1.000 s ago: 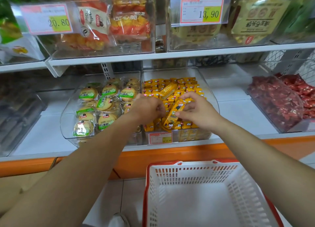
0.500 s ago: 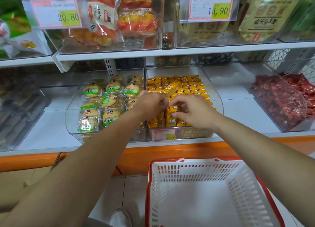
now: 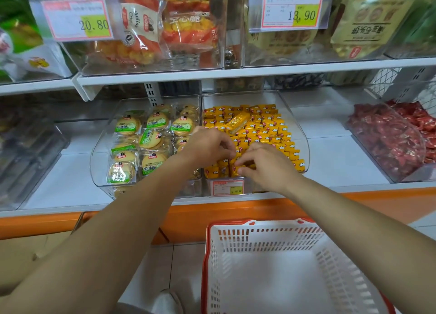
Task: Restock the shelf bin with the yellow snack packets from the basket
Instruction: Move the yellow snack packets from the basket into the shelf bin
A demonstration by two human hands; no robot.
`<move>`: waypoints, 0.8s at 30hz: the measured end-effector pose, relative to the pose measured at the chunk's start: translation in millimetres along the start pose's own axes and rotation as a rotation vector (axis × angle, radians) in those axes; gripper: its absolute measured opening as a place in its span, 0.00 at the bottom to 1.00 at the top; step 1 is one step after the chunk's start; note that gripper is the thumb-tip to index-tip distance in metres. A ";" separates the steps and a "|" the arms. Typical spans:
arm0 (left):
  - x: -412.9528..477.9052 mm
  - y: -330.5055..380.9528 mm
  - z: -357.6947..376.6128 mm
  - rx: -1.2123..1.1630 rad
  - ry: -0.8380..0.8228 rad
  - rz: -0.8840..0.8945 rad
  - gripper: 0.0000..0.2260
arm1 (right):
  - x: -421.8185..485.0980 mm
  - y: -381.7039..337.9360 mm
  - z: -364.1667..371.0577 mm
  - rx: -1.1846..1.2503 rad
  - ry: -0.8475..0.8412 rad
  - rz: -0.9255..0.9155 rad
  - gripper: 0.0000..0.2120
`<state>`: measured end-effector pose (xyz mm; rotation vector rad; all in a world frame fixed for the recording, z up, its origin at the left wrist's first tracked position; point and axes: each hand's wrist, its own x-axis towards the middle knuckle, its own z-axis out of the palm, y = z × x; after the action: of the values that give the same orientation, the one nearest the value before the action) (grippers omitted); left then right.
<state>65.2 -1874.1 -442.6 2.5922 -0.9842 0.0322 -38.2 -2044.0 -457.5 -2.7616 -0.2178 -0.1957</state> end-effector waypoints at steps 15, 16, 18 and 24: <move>27.9 19.6 -4.2 -0.033 0.150 -0.175 0.05 | -16.3 10.9 25.3 0.237 0.203 0.110 0.11; 34.4 21.9 -1.5 0.013 0.192 -0.201 0.08 | -16.6 10.6 27.0 0.281 0.260 0.140 0.09; 47.3 24.5 6.4 0.135 0.150 -0.256 0.20 | -16.6 8.7 30.2 0.285 0.309 0.166 0.08; 64.2 17.7 18.6 0.289 0.117 -0.337 0.18 | -17.4 10.6 30.0 0.324 0.287 0.169 0.08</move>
<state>100.2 -1933.7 -444.5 2.9468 -0.5242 0.2522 -50.1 -2045.0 -491.7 -2.3810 0.0552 -0.4641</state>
